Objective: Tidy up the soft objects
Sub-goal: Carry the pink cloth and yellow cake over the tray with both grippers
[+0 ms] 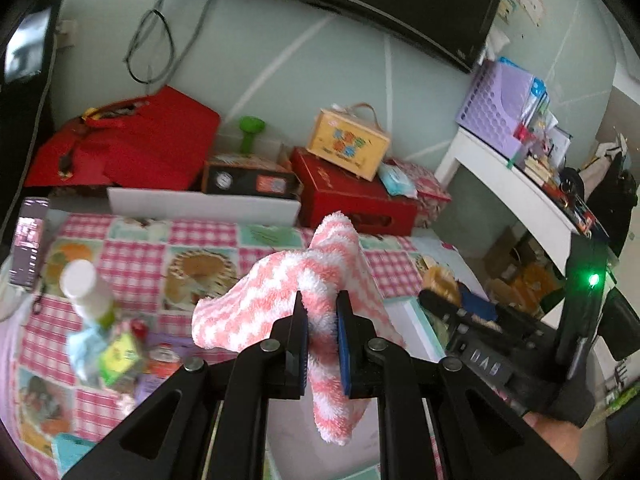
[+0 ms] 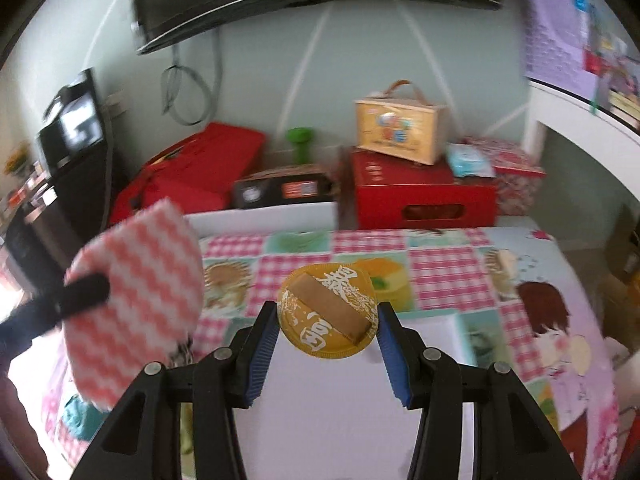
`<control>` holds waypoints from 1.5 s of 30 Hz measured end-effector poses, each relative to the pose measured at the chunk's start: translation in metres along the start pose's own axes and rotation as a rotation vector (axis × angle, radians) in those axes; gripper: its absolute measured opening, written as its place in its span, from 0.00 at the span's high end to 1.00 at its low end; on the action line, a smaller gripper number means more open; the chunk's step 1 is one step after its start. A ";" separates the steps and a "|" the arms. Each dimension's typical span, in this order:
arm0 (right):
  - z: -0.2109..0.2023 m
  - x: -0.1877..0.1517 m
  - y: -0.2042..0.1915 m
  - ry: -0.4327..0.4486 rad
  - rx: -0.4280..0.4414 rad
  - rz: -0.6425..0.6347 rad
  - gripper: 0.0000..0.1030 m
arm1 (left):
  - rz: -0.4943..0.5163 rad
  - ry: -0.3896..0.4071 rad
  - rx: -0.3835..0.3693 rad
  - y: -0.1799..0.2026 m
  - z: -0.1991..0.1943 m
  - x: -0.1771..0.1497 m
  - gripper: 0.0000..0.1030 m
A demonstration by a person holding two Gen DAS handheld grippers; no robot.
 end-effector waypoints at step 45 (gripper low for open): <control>0.102 -0.094 0.109 -0.254 -0.179 0.126 0.49 | 0.048 -0.238 0.071 -0.005 0.134 -0.113 0.85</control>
Point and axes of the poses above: each gripper's, at about its wrist camera, not at the fingertips, and z roughly the way its jaws point, y to its right, x to its top, the point moved 10 cm from there along z, roughly the way its jaws point, and after that the axes turned 6 degrees about y, right-handed, at the moved point
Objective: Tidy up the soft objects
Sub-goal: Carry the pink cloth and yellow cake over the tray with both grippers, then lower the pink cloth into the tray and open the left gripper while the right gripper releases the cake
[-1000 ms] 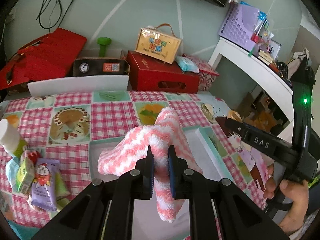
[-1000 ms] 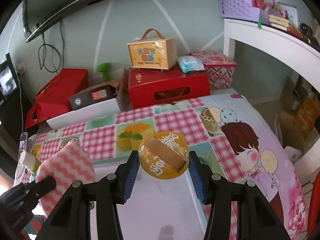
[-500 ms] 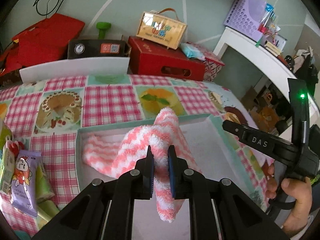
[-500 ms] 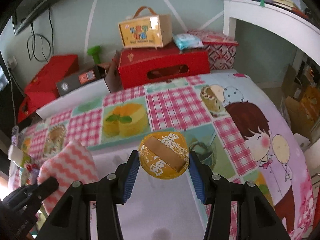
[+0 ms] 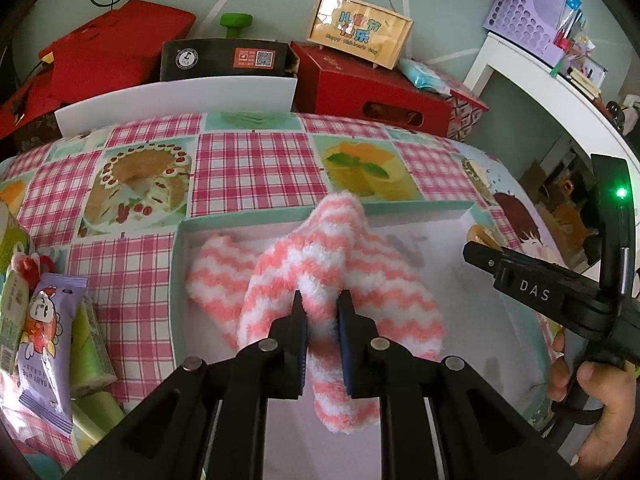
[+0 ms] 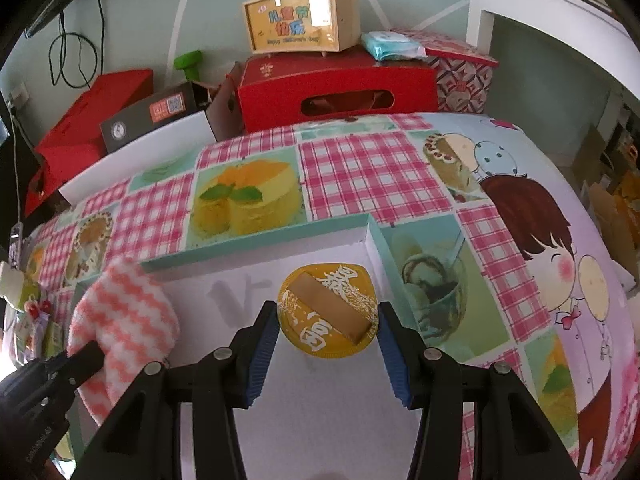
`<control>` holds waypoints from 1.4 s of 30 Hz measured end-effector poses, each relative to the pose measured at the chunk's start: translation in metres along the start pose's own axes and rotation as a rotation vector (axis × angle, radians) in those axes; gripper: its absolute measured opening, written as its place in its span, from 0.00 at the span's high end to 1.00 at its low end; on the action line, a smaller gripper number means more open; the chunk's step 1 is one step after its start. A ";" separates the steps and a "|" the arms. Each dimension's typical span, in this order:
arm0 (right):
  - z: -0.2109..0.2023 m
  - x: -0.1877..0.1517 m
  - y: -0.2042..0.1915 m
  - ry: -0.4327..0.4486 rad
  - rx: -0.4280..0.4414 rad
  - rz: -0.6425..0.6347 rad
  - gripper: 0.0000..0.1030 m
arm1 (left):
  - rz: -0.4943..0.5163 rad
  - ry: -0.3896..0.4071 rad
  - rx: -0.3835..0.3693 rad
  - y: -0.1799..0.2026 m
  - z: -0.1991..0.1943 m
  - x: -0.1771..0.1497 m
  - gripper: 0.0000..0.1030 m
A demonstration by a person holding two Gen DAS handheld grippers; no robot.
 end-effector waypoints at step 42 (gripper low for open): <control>-0.030 0.012 -0.007 -0.001 -0.068 -0.065 0.27 | -0.054 -0.058 0.078 -0.011 -0.032 0.003 0.36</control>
Point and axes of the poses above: each gripper's, at about its wrist camera, not at the fingertips, and z roughly the way its jaws point, y to its right, x to its top, the point moved 10 cm from there along z, roughly the way its jaws point, and after that the axes turned 6 degrees about y, right-handed, at the moved point
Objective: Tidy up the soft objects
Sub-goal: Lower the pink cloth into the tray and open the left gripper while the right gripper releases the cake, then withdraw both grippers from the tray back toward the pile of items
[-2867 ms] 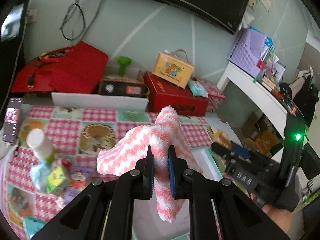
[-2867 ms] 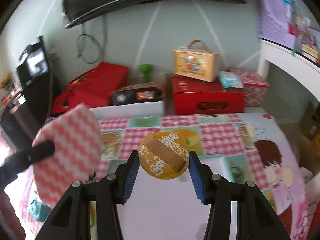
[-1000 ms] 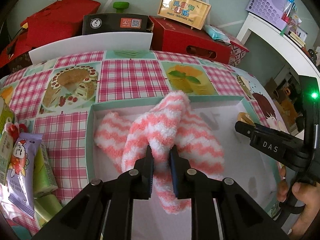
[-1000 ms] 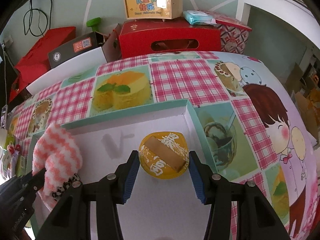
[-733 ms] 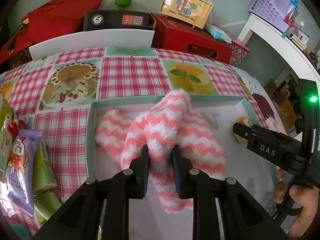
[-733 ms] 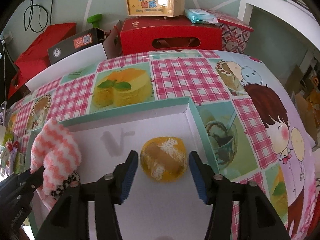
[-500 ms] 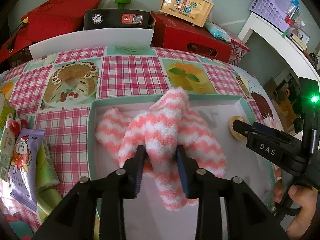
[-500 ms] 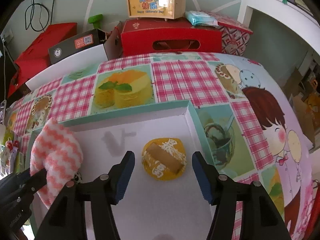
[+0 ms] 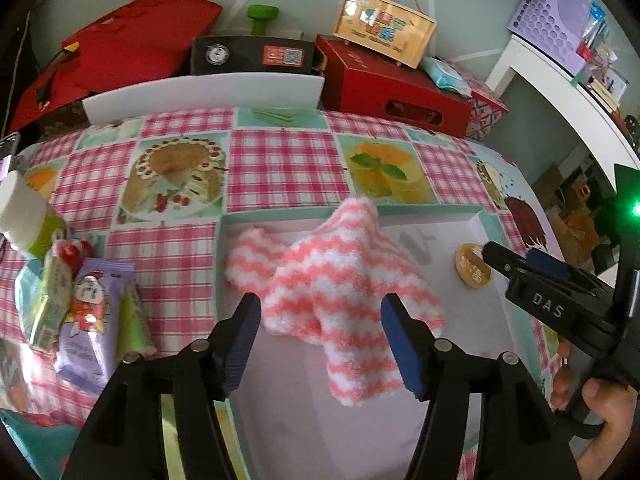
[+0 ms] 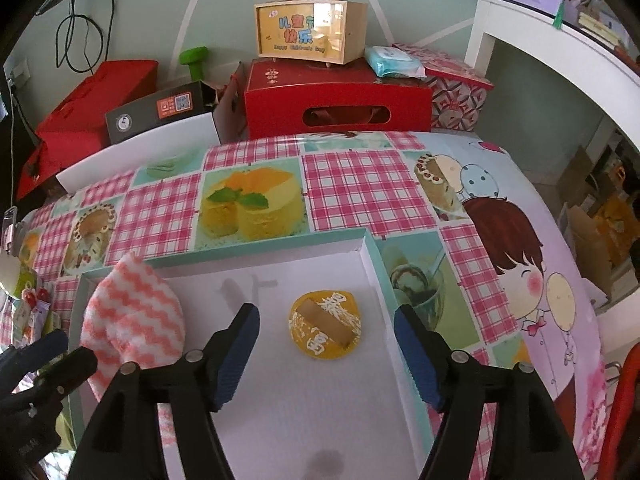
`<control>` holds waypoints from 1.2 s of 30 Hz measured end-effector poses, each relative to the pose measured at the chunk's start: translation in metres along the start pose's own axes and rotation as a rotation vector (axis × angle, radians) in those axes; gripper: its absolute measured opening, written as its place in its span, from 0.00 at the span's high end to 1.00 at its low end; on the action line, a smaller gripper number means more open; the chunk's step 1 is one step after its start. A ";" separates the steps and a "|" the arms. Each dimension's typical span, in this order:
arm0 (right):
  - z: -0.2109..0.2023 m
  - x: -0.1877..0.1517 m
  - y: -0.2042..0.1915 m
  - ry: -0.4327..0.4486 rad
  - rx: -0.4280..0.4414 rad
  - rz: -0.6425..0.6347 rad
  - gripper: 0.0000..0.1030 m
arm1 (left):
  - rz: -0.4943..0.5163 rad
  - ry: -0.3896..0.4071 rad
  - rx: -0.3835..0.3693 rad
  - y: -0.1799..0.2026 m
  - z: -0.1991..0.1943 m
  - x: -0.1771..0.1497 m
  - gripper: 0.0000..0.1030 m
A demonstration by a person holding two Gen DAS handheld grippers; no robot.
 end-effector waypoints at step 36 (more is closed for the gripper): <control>-0.021 0.002 -0.023 0.006 0.016 -0.018 0.00 | -0.054 0.062 0.065 -0.043 -0.032 0.015 0.01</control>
Point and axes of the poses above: each gripper's, at about its wrist camera, not at the fingertips, and z roughly the way its jaws point, y to its right, x to its top, the point moved 10 cm from there along z, roughly the way its jaws point, and after that the axes turned 6 degrees about y, right-handed, at the moved point
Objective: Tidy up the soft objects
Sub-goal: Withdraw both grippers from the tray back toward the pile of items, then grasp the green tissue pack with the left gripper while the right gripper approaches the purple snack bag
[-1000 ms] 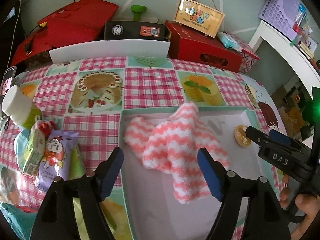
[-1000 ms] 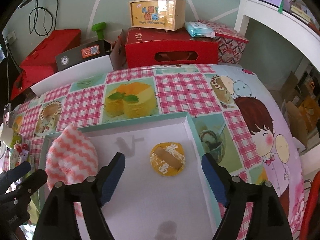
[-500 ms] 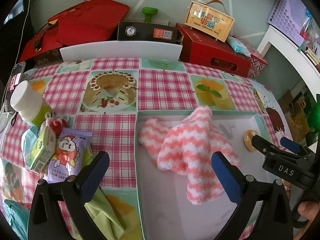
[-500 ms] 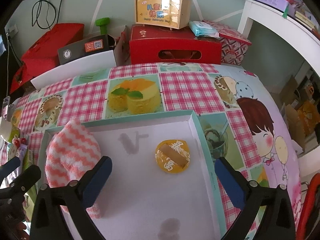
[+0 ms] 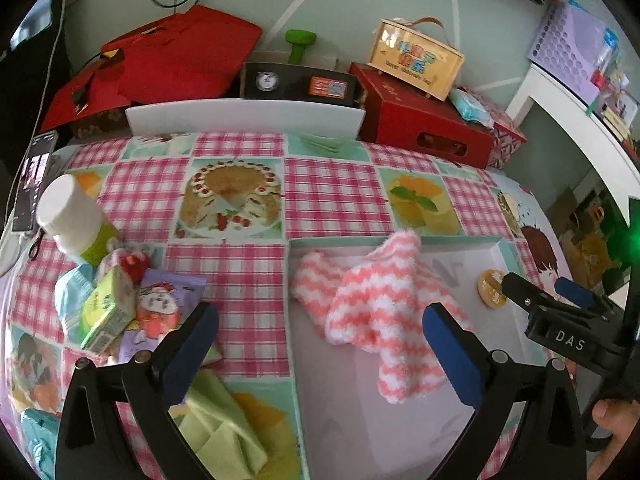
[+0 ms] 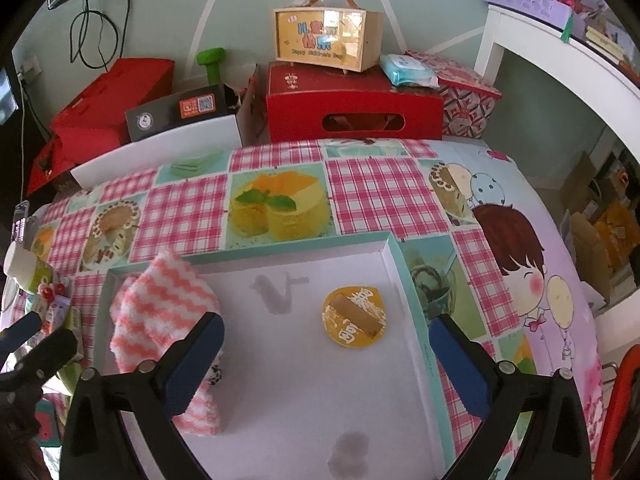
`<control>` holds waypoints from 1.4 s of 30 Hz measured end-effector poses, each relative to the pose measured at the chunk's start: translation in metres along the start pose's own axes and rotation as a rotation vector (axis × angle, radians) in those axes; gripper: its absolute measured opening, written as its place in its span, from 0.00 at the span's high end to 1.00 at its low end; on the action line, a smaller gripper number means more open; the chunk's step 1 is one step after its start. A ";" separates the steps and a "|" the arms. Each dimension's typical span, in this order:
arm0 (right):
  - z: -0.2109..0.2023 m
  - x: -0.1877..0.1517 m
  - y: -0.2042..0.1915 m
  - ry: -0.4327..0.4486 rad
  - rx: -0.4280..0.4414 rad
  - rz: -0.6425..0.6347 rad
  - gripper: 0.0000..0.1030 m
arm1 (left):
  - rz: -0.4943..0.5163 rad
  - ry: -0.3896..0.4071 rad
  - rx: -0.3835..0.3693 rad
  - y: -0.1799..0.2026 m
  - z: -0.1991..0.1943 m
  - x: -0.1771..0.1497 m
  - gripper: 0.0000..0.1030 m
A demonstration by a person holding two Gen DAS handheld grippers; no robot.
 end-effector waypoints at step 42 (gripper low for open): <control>-0.026 -0.059 -0.245 -0.033 0.425 -0.356 0.00 | -0.412 -0.067 0.195 -0.178 -0.012 -0.019 0.02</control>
Point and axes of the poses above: each gripper's, at about its wrist camera, not at the fingertips, and z roughly the way its jaws point, y to its right, x to its top, the point moved 10 cm from there along z, roughly the way its jaws point, and after that the axes turned 6 degrees about y, right-handed, at the moved point
